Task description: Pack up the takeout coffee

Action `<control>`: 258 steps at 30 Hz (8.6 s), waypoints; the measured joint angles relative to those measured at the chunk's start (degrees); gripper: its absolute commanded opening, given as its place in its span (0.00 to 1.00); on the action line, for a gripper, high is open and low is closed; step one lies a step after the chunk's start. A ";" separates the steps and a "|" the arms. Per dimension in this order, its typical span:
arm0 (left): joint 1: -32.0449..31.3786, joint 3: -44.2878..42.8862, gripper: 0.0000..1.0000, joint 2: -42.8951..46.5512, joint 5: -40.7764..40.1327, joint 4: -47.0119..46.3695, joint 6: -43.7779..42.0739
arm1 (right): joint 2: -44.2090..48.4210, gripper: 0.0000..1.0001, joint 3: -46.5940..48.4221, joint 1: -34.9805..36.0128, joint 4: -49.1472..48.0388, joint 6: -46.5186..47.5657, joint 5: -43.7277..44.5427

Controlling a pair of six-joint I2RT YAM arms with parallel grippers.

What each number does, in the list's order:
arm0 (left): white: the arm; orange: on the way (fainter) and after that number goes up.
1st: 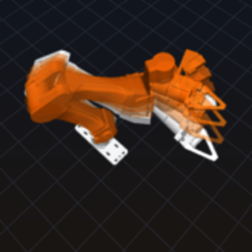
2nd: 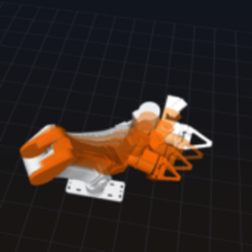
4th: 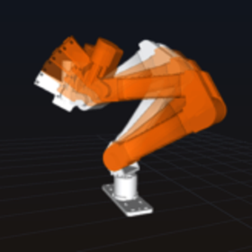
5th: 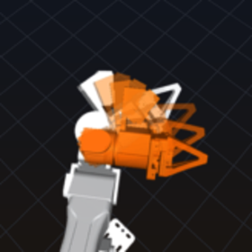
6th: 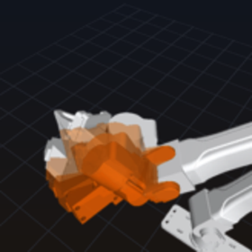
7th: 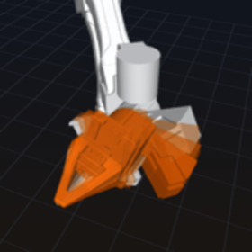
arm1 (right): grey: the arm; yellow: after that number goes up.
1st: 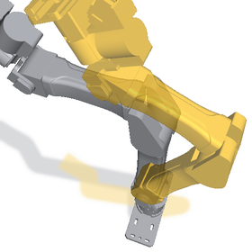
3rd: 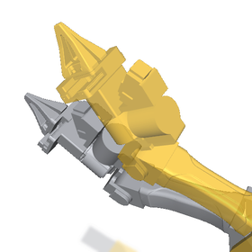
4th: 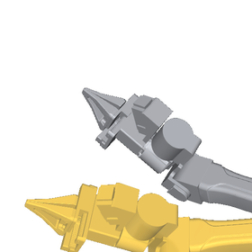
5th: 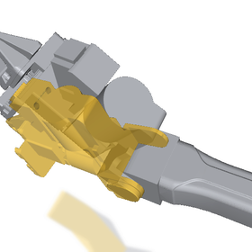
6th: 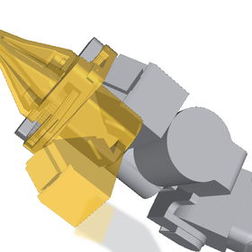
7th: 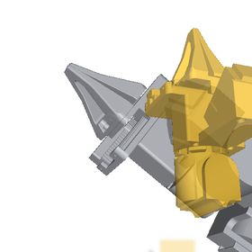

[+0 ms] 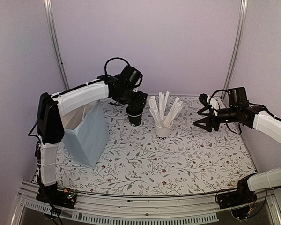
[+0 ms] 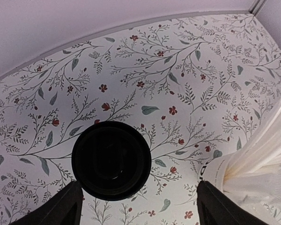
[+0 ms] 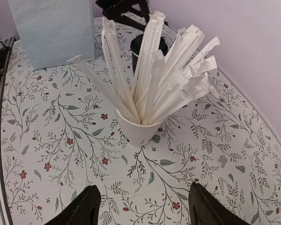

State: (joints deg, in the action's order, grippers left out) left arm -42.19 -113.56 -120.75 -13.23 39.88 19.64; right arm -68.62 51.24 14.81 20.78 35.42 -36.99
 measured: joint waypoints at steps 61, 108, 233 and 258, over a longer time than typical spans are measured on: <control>3.32 -2.99 0.89 -6.36 0.94 -2.29 -6.45 | -0.13 0.67 -0.22 0.00 0.66 1.49 -1.68; -4.35 2.23 0.62 11.80 -3.13 6.47 -7.37 | -0.50 0.67 -0.22 0.00 0.70 1.66 -1.64; -5.79 61.88 0.99 59.14 -20.74 -66.20 -34.07 | -25.20 0.91 25.86 42.29 39.21 14.78 19.28; -5.79 61.88 1.00 57.99 -20.72 -66.01 -34.60 | -23.56 0.77 23.45 45.90 36.46 13.53 24.96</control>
State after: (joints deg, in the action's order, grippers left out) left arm -47.99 -51.68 -62.76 -33.95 -26.13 -14.96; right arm -92.18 74.70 60.71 57.23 48.95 -12.03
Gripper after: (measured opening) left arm 0.995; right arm 0.783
